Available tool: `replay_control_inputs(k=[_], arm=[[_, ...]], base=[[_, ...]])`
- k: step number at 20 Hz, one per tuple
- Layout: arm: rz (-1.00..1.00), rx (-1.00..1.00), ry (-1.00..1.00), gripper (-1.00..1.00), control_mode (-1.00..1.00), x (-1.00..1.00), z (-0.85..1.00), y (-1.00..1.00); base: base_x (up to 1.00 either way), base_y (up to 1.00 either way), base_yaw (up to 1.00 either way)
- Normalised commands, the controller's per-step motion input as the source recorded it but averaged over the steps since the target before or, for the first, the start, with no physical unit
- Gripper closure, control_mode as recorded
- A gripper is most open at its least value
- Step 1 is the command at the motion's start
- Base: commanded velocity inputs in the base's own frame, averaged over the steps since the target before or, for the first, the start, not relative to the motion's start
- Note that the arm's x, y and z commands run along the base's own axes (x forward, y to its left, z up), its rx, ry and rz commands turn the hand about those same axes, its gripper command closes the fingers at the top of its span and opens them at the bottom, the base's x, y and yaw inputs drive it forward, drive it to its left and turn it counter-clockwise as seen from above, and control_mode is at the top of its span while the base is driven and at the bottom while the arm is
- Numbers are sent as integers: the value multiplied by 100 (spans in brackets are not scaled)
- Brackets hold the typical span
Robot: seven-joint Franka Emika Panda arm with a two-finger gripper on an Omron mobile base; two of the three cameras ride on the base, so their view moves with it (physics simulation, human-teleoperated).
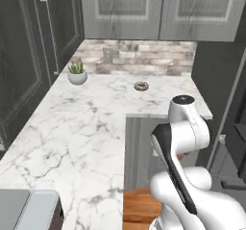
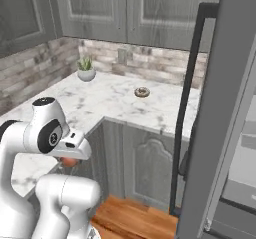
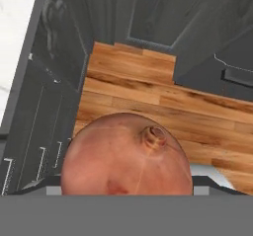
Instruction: Place the onion and squash inside the fridge drawer. Close the drawer after placing the vegetables.
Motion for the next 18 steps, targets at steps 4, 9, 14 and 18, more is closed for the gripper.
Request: replay_control_inputs(k=[4, 9, 14, 18], arm=[[0, 0, 0, 100, 100, 0, 0, 0], [0, 0, 0, 100, 100, 0, 0, 0], [0, 0, 0, 100, 100, 0, 0, 0], [0, 0, 0, 100, 100, 0, 0, 0]], base=[[-100, 6, -25], [-80, -32, -51], [-21, -80, -49], [11, -93, -32]])
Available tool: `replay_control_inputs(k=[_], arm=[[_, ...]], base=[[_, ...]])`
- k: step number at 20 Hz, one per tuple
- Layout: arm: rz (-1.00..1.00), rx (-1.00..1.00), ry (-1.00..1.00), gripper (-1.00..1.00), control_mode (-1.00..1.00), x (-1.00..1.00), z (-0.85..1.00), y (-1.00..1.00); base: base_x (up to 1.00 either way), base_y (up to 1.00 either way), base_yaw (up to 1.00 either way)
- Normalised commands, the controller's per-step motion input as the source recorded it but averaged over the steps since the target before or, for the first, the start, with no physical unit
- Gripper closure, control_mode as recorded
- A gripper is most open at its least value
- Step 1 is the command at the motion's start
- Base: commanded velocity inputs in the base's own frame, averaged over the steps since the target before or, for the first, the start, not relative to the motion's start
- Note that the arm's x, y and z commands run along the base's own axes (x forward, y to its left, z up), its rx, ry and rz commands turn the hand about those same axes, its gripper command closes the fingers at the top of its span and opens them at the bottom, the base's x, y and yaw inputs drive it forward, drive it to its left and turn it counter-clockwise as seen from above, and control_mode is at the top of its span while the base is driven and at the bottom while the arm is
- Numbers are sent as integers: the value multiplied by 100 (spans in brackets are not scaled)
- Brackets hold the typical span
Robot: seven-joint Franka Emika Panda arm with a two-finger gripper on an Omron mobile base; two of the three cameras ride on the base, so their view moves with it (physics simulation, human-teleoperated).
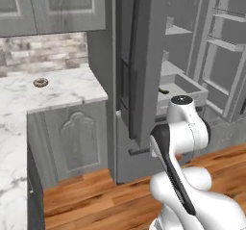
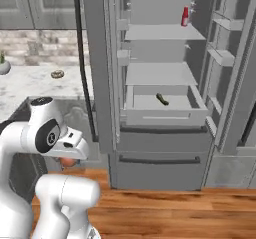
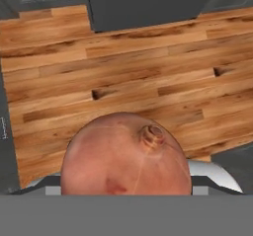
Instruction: Place the onion and squash inside the fridge drawer. Close the drawer after placing the vegetables.
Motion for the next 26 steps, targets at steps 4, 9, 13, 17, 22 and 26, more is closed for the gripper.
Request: replay_control_inputs(k=[4, 9, 13, 17, 22, 26], arm=[[0, 0, 0, 100, 100, 0, 0, 0], [0, 0, 0, 100, 100, 0, 0, 0], [0, 0, 0, 100, 100, 0, 0, 0], [0, 0, 0, 100, 100, 0, 0, 0], [0, 0, 0, 100, 100, 0, 0, 0], [0, 0, 0, 100, 100, 0, 0, 0]], base=[[27, -94, -27], [63, -81, -7], [82, -76, 0], [64, -26, 12], [75, 2, 41], [89, -1, 44]])
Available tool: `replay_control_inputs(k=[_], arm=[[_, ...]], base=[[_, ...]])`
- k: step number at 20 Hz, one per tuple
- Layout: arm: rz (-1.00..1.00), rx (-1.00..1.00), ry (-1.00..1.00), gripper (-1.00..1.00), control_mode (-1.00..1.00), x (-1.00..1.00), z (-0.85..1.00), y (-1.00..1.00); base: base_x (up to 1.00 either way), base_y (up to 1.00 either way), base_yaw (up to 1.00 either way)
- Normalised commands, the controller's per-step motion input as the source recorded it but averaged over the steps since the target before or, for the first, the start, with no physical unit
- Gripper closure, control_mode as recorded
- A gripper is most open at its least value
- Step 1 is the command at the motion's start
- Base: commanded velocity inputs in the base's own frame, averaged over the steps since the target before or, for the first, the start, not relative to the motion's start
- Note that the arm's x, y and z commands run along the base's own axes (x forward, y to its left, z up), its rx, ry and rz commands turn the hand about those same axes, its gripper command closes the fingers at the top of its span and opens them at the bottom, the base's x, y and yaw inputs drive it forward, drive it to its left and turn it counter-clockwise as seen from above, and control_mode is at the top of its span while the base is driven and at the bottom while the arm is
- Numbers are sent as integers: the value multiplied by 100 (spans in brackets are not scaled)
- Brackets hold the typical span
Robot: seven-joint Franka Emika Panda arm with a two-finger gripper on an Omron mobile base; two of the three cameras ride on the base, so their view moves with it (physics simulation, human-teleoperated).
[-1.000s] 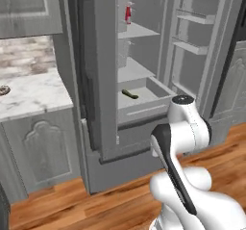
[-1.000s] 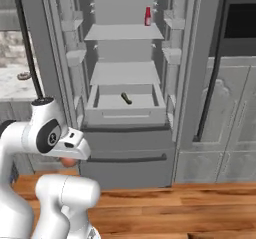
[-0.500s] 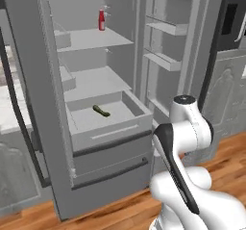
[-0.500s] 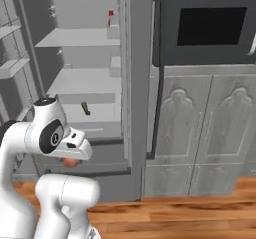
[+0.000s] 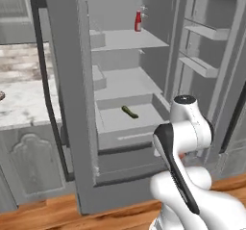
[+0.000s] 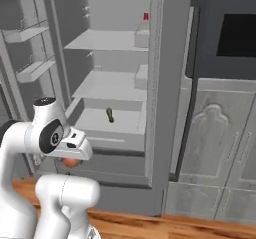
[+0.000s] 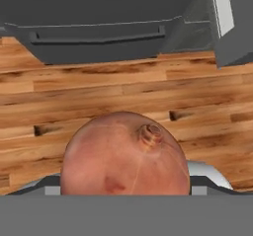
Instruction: Place the onion and squash inside the fridge drawer. Close the drawer after placing the vegetables.
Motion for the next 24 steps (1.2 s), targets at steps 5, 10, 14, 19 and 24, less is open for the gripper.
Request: replay_control_inputs(k=[5, 10, 14, 19, 24], arm=[[0, 0, 0, 100, 100, 0, 0, 0], [0, 0, 0, 100, 100, 0, 0, 0], [0, 0, 0, 100, 100, 0, 0, 0], [0, 0, 0, 100, 100, 0, 0, 0], [0, 0, 0, 100, 100, 0, 0, 0]], base=[[85, -9, 36], [90, -36, 29], [36, -61, 21], [11, -40, 9], [37, -34, 12]])
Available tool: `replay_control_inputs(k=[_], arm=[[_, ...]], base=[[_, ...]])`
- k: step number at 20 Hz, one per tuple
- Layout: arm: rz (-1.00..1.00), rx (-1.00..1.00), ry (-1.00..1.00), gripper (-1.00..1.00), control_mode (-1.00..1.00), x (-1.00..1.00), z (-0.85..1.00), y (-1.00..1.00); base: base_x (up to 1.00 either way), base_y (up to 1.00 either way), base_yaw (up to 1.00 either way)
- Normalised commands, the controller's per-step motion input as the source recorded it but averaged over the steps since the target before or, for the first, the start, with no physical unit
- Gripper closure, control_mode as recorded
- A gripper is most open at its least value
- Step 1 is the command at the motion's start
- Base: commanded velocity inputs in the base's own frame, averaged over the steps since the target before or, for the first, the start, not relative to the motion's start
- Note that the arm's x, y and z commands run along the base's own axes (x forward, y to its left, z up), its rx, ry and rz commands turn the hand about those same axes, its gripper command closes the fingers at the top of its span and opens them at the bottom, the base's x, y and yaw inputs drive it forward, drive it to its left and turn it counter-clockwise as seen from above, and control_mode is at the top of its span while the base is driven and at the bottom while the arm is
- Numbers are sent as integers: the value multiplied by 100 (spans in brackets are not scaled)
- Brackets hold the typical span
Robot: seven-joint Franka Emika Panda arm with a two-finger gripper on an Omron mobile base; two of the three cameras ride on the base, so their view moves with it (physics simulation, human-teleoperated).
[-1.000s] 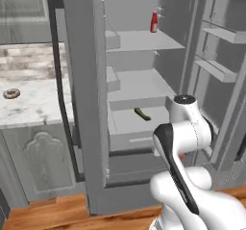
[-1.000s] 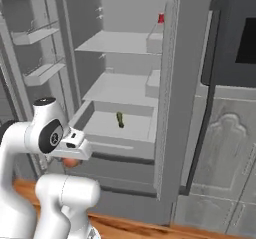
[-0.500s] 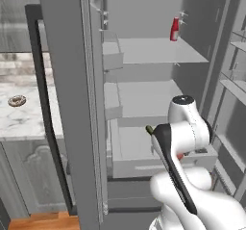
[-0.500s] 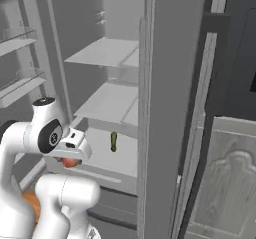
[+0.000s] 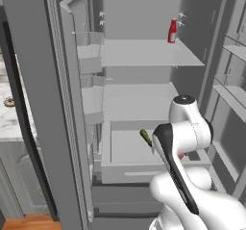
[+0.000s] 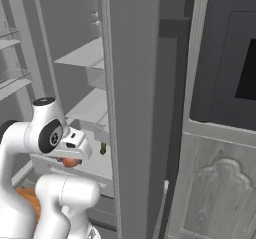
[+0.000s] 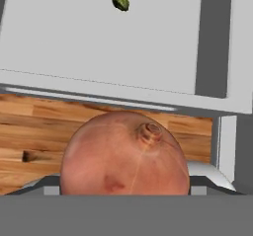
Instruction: Place the onion and squash inside the fridge drawer. Close the drawer after placing the vegetables.
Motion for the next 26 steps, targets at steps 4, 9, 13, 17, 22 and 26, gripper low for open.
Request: replay_control_inputs(k=[4, 9, 13, 17, 22, 26], arm=[[0, 0, -1, 100, -100, -1, -13, -15], [0, 1, 8, 100, -100, 87, -16, -12], [0, 0, 13, 100, -100, 100, -16, 0], [0, 0, 11, 100, -100, 86, -33, 0], [0, 0, 3, 100, -100, 45, -53, 0], [0, 0, 0, 100, -100, 14, -72, 0]], base=[[1, -7, 2], [0, 0, 0], [0, 0, 0], [0, 0, 0], [0, 0, 0], [0, 0, 0]])
